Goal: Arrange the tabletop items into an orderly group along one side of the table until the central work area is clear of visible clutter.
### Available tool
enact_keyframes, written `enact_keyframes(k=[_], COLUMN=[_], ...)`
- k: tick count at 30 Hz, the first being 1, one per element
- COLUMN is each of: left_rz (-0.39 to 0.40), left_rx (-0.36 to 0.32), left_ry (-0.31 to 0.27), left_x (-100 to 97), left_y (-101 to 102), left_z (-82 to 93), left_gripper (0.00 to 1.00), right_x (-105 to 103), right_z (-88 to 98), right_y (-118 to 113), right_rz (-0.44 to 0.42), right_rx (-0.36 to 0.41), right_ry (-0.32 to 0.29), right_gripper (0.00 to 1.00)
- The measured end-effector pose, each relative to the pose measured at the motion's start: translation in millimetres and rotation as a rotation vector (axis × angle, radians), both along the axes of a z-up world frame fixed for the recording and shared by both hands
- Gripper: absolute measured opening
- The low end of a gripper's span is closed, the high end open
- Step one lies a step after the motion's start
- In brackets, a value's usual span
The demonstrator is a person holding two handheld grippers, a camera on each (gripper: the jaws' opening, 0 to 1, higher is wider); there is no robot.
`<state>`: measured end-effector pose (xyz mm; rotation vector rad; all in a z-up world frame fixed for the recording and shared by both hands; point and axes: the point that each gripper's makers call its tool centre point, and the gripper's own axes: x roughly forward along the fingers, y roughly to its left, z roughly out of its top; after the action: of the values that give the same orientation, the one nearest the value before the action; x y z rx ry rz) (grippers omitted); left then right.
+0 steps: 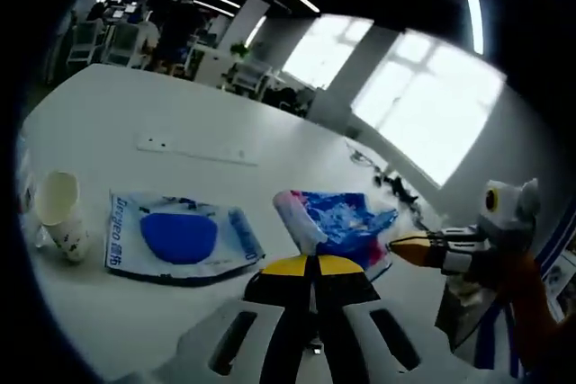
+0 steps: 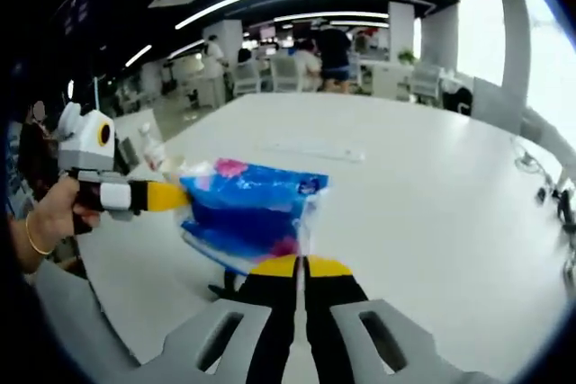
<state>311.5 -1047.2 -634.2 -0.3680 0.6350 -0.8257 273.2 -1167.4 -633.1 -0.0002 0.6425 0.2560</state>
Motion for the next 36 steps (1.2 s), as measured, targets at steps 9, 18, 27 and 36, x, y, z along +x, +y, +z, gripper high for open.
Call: enact_keyframes(k=[9,18,27,36], left_rz=[0.040,0.081,0.129,0.158], left_rx=[-0.010,-0.043,-0.094,-0.100], left_ry=[0.027,0.030,0.074,0.094], left_x=[17.9,36.6,56.7,67.6], left_y=[-16,-37,-51,-64], left_z=[-22.6,-43.3,-60.6,-70.8], left_gripper=[0.00,0.00,0.00,0.00], right_x=[17,35,52,67], right_z=[-18.7,-36.5,-53.3,-69.7], right_y=[-20,-42,-56,-71], right_rz=[-0.065,-0.157,-0.224,-0.241], right_rx=[-0.001,0.010,0.051,0.045], right_ry=[-0.023,-0.062,-0.076,-0.066], right_gripper=[0.00,0.00,0.00,0.00])
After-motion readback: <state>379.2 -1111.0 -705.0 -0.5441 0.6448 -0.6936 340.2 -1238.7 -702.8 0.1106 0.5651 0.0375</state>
